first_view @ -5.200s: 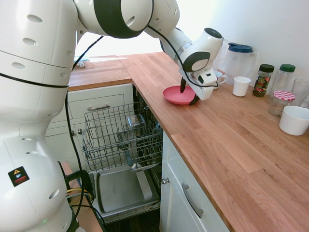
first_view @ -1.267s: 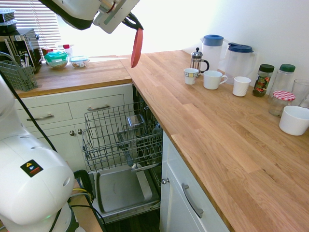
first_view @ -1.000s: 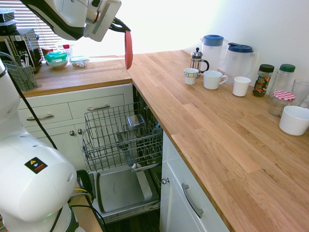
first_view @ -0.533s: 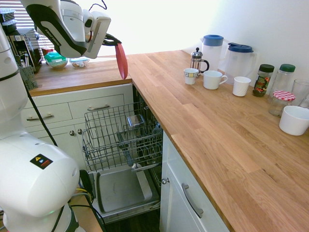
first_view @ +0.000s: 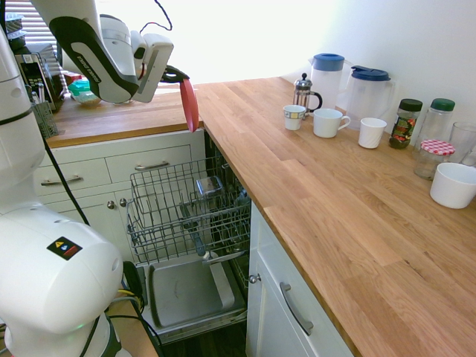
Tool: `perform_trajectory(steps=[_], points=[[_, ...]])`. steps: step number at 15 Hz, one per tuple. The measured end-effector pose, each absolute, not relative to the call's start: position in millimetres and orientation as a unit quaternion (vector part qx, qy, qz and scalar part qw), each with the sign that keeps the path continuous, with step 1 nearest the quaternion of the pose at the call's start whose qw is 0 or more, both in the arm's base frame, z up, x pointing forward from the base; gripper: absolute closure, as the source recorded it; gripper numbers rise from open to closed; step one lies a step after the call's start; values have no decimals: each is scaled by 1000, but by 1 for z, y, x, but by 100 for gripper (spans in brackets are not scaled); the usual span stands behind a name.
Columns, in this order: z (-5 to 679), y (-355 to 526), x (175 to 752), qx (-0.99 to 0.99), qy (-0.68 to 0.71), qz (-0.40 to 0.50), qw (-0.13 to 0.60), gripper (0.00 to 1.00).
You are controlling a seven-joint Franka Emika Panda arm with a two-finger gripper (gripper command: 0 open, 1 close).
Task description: Put the plate in the dishwasher
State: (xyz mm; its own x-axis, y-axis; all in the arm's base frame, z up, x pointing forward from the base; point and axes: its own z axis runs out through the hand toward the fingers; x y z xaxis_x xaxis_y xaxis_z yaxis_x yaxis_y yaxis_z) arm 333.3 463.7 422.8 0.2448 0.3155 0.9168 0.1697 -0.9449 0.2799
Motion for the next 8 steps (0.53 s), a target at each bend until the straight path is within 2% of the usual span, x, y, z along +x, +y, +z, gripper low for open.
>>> perform_trajectory(steps=[8], points=[[332,478,317,804,151,572,63,100]])
